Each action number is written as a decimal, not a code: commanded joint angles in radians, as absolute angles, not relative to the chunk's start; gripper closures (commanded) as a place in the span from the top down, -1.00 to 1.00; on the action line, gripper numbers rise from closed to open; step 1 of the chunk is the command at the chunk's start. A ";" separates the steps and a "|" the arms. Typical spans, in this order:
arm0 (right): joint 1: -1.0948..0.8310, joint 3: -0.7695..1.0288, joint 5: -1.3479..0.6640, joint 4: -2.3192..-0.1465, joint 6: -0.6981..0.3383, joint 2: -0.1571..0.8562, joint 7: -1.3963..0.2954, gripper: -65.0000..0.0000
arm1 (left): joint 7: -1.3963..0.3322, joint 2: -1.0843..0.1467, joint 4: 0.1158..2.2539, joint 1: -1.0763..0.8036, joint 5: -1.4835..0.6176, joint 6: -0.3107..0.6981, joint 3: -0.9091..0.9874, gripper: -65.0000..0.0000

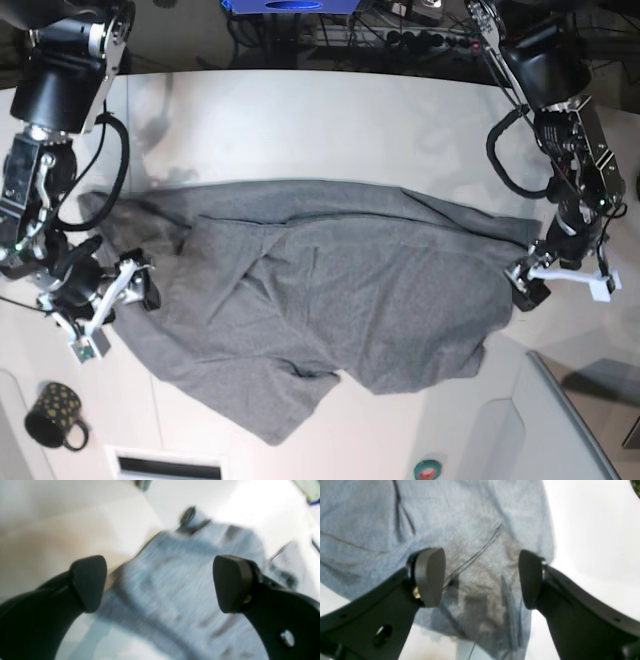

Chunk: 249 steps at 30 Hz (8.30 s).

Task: Layout the t-shirt on the table in an organized manner, then fold the t-shirt properly
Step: 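Regrasp the shirt edge with both grippers and pull it back outward, then hold the shirt edge with both grippers and pull the grippers apart, then regrasp the shirt corner with the right gripper and pull it taut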

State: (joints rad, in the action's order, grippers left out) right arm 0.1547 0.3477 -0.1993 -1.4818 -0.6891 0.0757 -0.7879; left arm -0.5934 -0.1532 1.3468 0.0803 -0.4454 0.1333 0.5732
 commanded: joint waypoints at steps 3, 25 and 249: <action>0.051 0.369 -0.225 -1.636 -0.698 0.058 -0.768 0.32 | -0.572 -0.168 1.399 -0.016 -0.446 0.136 0.576 0.96; -0.140 0.486 -0.404 -1.710 -0.698 0.047 -0.774 0.32 | -0.375 -0.143 1.141 -0.035 -0.492 0.137 0.682 0.06; -0.124 0.949 -0.829 -1.458 -0.421 -0.136 -0.917 0.50 | -0.380 -0.303 1.024 -0.012 -0.591 0.137 0.558 -1.00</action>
